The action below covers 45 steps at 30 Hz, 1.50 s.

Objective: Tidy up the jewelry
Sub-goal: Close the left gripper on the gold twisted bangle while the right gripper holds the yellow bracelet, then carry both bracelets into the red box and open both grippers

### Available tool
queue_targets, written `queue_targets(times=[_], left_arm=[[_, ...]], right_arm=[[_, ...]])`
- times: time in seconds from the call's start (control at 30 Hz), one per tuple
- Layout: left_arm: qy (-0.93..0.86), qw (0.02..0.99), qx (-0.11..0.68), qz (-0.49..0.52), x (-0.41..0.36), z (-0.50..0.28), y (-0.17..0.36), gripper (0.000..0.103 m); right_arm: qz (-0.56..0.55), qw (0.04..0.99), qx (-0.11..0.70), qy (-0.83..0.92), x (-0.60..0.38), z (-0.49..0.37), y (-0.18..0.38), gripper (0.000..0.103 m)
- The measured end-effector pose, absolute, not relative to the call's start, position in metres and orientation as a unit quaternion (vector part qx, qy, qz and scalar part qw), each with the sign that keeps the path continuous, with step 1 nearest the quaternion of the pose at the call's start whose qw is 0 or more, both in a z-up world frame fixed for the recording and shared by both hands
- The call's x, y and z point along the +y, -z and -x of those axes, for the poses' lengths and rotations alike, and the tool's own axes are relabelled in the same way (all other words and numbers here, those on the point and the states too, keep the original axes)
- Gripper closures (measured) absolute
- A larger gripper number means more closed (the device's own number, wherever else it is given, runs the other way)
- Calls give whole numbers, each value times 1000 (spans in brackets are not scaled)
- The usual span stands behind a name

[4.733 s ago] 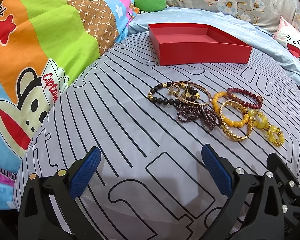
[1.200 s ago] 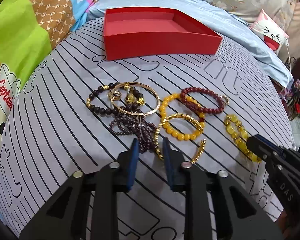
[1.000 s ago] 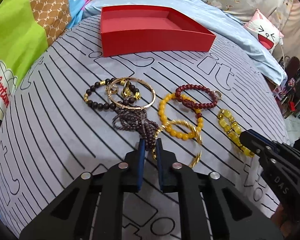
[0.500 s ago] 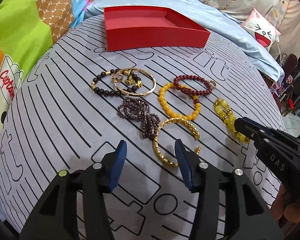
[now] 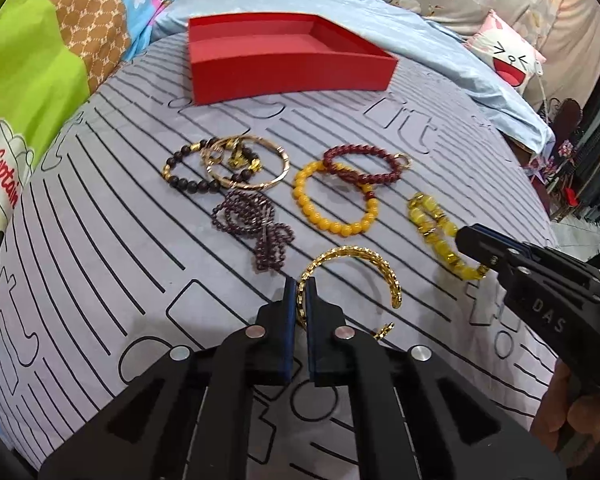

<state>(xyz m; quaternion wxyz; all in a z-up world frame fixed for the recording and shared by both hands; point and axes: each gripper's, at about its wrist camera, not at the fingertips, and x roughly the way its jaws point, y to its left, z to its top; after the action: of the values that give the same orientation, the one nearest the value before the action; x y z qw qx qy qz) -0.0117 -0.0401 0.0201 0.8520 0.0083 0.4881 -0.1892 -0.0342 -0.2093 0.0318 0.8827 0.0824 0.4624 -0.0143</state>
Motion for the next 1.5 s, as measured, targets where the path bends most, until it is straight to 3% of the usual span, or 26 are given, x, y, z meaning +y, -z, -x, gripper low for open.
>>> queue_targets(times=[0.57,0.97,1.5], left_arm=[[188,879,438,5,-34,-42,-97,99],[169,904,392,-5,-45,-173,-131,99],[146,888,435,-17,-60,-325,-78,99]], right_arm=[[-97,907,410,-19,-216,-1,-103,94],[-60,932,354,-55,-206,-139,-164,94],[-85,891,439,-81,-200,-325,-100,94]])
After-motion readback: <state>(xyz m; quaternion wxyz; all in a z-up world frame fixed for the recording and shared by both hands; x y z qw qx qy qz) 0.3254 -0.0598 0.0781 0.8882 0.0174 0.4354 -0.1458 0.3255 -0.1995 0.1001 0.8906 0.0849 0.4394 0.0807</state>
